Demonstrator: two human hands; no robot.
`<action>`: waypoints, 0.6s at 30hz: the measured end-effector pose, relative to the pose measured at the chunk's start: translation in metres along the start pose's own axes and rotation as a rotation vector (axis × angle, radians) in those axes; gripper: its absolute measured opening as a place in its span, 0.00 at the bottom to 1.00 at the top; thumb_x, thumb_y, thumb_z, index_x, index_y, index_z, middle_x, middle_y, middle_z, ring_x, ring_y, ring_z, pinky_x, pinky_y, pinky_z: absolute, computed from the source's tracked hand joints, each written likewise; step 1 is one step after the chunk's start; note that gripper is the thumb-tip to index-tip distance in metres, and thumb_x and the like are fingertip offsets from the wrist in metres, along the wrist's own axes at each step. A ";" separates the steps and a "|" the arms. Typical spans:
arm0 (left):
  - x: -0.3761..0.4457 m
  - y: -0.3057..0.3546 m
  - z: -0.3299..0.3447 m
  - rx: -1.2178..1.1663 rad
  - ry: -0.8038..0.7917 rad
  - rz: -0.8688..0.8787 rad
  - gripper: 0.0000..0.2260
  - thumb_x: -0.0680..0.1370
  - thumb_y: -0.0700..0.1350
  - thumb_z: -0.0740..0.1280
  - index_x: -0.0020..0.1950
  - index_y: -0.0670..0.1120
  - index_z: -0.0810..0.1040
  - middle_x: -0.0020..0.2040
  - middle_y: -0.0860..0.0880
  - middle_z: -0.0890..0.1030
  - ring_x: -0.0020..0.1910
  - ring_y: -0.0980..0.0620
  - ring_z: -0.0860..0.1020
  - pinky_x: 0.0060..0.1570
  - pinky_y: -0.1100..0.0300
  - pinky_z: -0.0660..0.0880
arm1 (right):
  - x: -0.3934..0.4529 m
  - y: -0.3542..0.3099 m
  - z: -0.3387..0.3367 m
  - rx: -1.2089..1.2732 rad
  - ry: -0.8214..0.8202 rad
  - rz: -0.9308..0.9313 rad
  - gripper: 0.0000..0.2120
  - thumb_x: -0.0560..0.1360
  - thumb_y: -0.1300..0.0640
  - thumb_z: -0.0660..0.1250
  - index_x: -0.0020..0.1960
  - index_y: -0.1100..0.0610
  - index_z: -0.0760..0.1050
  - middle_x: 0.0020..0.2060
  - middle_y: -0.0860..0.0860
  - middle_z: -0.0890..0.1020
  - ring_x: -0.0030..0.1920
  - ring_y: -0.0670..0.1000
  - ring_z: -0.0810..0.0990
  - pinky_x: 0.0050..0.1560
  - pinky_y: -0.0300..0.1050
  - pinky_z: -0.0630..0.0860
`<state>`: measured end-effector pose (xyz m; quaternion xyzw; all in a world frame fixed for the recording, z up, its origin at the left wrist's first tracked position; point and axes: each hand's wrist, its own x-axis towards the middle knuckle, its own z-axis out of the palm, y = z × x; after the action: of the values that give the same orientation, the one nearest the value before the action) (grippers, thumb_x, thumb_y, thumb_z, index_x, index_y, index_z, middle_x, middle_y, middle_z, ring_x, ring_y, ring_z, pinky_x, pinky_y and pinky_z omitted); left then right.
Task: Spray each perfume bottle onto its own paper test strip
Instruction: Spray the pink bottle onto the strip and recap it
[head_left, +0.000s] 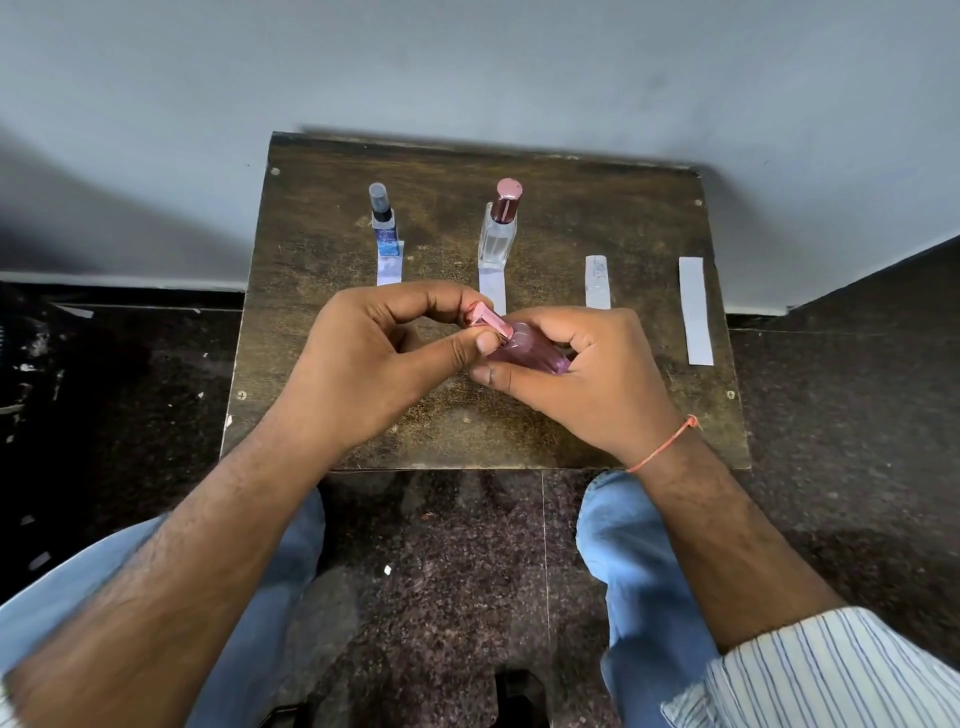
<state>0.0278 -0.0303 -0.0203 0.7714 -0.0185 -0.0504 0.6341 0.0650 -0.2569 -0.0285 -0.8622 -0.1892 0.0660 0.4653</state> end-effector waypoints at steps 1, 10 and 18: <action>0.000 0.000 0.000 0.008 0.000 0.004 0.11 0.77 0.50 0.77 0.59 0.51 0.88 0.49 0.54 0.89 0.23 0.53 0.63 0.24 0.59 0.58 | 0.000 0.000 0.001 0.016 0.000 0.012 0.15 0.71 0.46 0.84 0.52 0.53 0.89 0.37 0.52 0.87 0.37 0.57 0.84 0.37 0.58 0.79; -0.002 0.002 0.006 0.037 -0.025 -0.036 0.15 0.75 0.51 0.79 0.61 0.52 0.85 0.50 0.59 0.87 0.23 0.55 0.66 0.26 0.60 0.62 | 0.002 -0.006 -0.005 0.324 -0.085 0.183 0.17 0.73 0.61 0.84 0.58 0.52 0.83 0.45 0.53 0.90 0.37 0.55 0.89 0.35 0.50 0.87; 0.002 -0.006 0.009 -0.041 0.003 -0.107 0.11 0.78 0.43 0.78 0.59 0.47 0.85 0.28 0.64 0.80 0.20 0.62 0.61 0.27 0.65 0.57 | 0.001 -0.005 -0.011 0.566 -0.182 0.280 0.18 0.76 0.71 0.77 0.60 0.59 0.77 0.54 0.59 0.90 0.52 0.57 0.90 0.50 0.59 0.89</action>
<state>0.0287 -0.0376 -0.0281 0.7582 0.0249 -0.0836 0.6461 0.0678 -0.2625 -0.0177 -0.7068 -0.0839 0.2562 0.6540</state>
